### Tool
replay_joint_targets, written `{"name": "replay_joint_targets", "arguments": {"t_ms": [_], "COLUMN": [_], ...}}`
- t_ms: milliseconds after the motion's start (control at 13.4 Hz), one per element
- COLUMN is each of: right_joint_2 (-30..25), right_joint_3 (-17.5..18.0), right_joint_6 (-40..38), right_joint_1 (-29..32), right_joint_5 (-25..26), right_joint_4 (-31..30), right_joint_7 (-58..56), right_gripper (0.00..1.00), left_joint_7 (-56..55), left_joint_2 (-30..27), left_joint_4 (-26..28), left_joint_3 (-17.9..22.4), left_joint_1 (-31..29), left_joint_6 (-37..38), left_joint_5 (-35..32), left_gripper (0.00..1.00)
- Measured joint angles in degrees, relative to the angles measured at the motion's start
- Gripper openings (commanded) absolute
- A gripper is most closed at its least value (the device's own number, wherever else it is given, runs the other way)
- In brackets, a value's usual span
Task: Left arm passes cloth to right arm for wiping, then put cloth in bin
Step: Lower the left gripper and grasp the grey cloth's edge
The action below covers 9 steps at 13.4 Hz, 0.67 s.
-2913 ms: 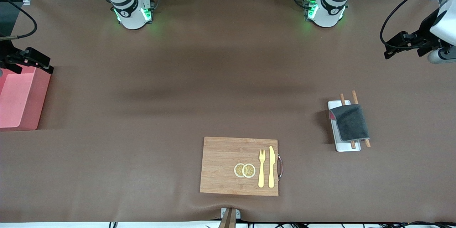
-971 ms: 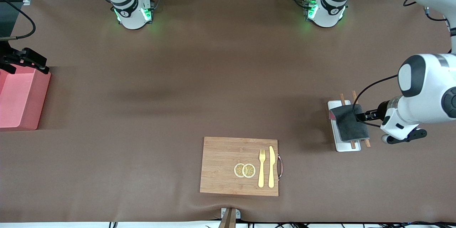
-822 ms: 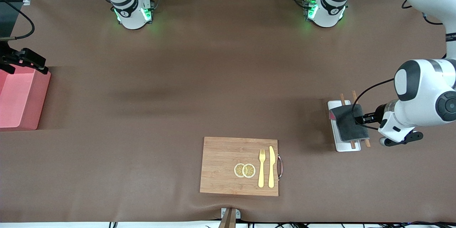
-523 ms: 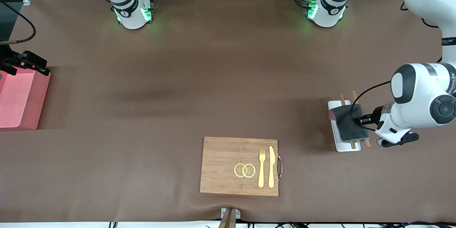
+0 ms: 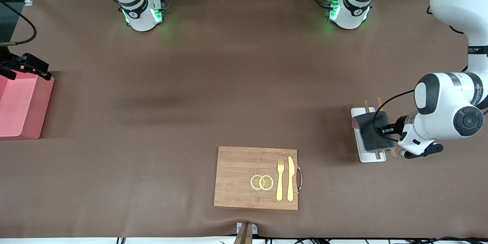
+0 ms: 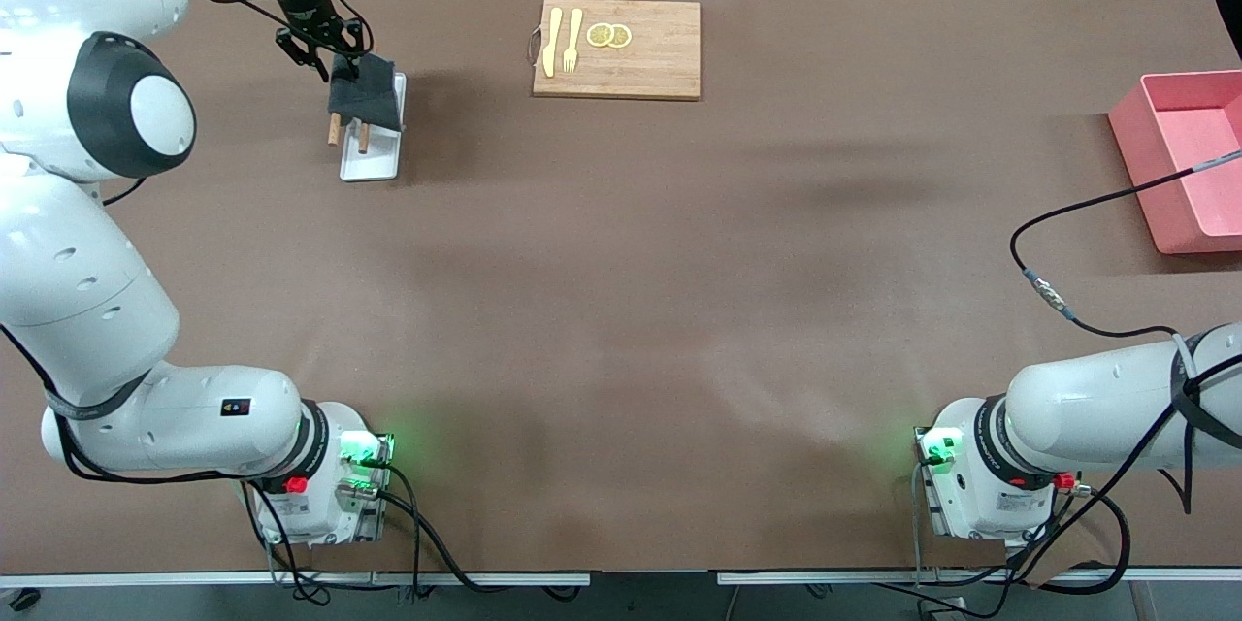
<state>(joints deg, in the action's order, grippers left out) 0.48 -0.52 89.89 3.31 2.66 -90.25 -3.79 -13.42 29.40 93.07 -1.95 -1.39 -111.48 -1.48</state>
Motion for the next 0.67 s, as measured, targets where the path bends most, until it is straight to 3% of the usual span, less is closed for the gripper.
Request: {"name": "replay_joint_targets", "arguments": {"t_ms": [672], "right_joint_2": [-0.01], "right_joint_3": [0.00], "right_joint_6": [-0.77], "right_joint_1": [0.03], "right_joint_5": [-0.03], "right_joint_4": [0.05], "right_joint_7": [0.07], "right_gripper": [1.00], "left_joint_7": [0.00], "left_joint_2": [0.04], "left_joint_4": [0.00], "left_joint_3": [0.00], "left_joint_1": [-0.04], "left_joint_6": [-0.11], "left_joint_5": [0.00], "left_gripper": [0.29]}}
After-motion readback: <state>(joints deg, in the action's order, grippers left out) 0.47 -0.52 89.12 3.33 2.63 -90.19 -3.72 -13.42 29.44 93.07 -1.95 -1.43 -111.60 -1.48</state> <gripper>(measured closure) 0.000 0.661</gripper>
